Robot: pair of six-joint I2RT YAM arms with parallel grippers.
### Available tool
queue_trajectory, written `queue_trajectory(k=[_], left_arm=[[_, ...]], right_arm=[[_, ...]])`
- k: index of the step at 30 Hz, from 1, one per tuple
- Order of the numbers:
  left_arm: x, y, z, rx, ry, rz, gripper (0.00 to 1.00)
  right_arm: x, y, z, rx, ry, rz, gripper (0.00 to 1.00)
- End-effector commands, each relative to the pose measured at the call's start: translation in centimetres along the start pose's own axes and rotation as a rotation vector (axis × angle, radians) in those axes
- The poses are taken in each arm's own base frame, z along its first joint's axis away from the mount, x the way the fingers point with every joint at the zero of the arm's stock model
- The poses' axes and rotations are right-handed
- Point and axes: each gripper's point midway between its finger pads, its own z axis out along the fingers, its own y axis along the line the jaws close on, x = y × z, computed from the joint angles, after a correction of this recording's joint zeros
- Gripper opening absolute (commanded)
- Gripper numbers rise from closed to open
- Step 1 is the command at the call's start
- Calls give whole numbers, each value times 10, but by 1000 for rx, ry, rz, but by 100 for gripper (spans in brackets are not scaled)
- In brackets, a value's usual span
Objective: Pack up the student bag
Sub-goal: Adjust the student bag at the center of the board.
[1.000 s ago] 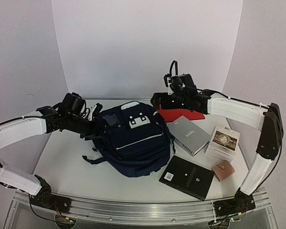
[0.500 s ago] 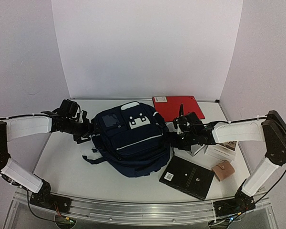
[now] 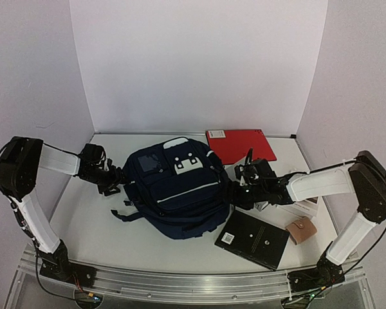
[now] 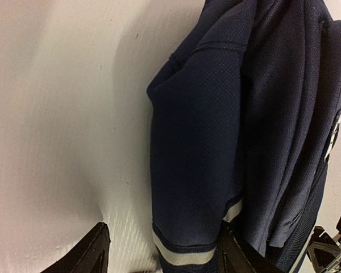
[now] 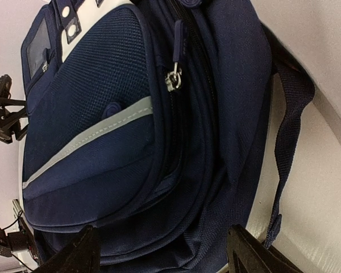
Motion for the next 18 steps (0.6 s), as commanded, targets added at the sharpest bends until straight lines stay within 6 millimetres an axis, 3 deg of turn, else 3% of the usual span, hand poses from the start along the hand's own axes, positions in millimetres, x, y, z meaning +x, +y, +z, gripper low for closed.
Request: queue_trajectory(k=[1, 5, 9, 13, 15, 17, 18], left_arm=[[-25, -35, 3, 136, -35, 99, 64], [-23, -37, 16, 176, 1, 103, 64], [-21, -37, 27, 204, 26, 86, 59], [-23, -49, 26, 284, 21, 70, 28], [-24, -55, 19, 306, 7, 74, 10], [-27, -64, 7, 320, -17, 89, 1], [-27, -67, 0, 325, -30, 98, 0]], right_arm=[[3, -4, 5, 2, -11, 22, 73], [6, -10, 10, 11, -7, 29, 72], [8, -5, 22, -22, 9, 27, 60], [-4, 9, 24, -70, -24, 19, 40], [-14, 19, 20, -92, -49, 12, 23], [-30, 36, 8, -125, -100, -8, 5], [-40, 44, -1, -138, -136, -18, 1]])
